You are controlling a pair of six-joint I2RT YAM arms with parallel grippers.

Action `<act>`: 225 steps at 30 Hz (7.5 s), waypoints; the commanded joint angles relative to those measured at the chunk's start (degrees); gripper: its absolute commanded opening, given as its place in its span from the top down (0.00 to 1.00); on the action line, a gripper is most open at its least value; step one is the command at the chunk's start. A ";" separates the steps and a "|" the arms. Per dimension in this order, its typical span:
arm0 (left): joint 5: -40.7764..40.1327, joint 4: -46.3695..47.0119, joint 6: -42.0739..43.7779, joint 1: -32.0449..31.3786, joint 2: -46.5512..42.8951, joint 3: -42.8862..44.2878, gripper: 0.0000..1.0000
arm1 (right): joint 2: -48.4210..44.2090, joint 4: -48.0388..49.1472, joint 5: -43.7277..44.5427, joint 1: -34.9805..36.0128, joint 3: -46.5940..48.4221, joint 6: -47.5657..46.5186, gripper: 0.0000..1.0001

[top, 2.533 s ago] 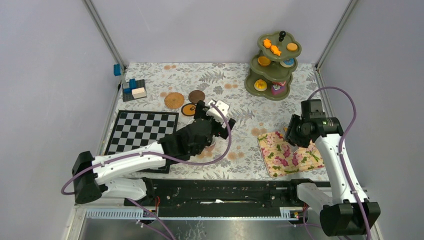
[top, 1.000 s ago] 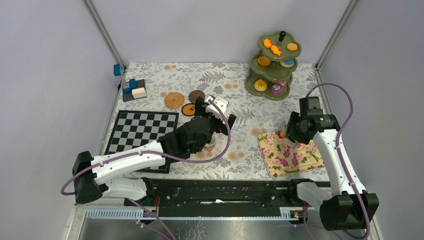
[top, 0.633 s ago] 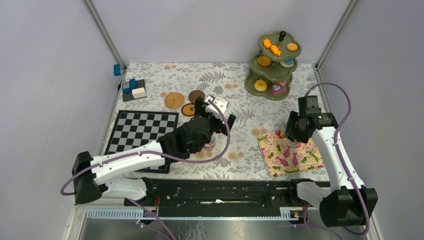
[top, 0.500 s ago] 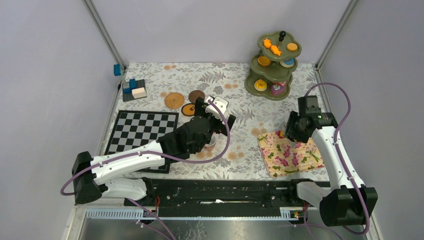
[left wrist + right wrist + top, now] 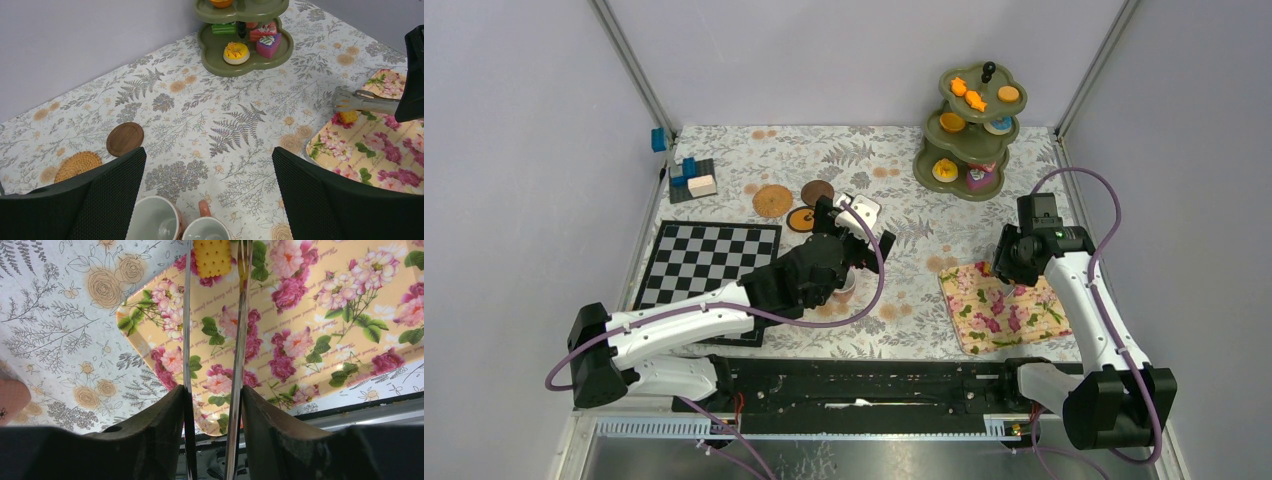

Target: Serve the afternoon tea

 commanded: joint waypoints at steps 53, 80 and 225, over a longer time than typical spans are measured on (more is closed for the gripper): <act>3.41 1.43 -3.62 0.16 -2.48 -1.21 0.01 | 20.91 11.12 10.21 -1.70 51.52 -4.35 0.71; 2.33 2.14 -2.31 1.07 -2.26 -1.67 0.01 | 54.38 8.29 -6.13 -4.24 85.83 -3.96 0.65; 39.34 -13.17 -47.26 41.49 63.18 42.53 0.57 | -6.80 27.75 -7.17 18.91 -8.09 3.85 0.02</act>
